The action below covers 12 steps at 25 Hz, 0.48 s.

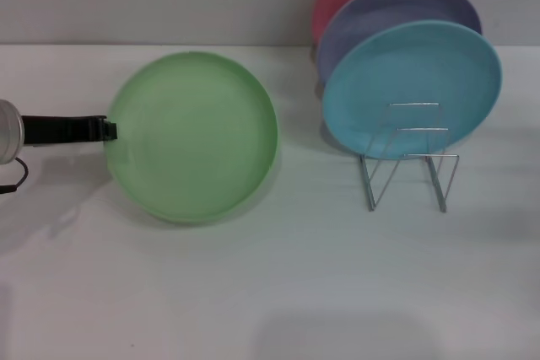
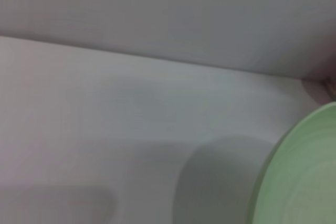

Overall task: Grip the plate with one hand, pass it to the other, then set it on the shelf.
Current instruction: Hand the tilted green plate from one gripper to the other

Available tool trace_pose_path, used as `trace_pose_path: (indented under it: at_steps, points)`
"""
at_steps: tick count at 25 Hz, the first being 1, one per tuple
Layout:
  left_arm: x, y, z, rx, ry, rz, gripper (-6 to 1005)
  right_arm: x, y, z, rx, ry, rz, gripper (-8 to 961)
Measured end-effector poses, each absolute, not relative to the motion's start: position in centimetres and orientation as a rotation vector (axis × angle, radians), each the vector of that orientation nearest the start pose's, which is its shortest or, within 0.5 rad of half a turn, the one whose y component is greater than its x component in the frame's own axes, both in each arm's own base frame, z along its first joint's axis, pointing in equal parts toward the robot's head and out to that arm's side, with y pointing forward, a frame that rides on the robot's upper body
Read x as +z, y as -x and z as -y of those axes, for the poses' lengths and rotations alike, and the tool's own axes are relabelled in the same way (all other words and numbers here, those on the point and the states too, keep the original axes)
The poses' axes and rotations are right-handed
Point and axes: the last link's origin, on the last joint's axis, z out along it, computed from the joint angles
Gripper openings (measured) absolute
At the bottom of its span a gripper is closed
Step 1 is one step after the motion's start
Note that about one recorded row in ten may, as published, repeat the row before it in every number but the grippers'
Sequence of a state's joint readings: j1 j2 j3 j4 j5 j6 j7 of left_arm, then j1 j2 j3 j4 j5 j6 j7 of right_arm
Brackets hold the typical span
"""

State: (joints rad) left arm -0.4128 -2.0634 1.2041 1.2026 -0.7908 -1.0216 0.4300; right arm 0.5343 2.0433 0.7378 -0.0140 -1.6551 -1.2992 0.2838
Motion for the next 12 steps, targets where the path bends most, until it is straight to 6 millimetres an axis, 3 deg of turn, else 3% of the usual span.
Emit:
trace_pose_path:
  at_steps: [12]
  points:
    - [3.6,26.9,-38.6,-0.388,1.936,1.312,37,8.9,-36.7,-34.1,0.798,1.044,-0.578,625]
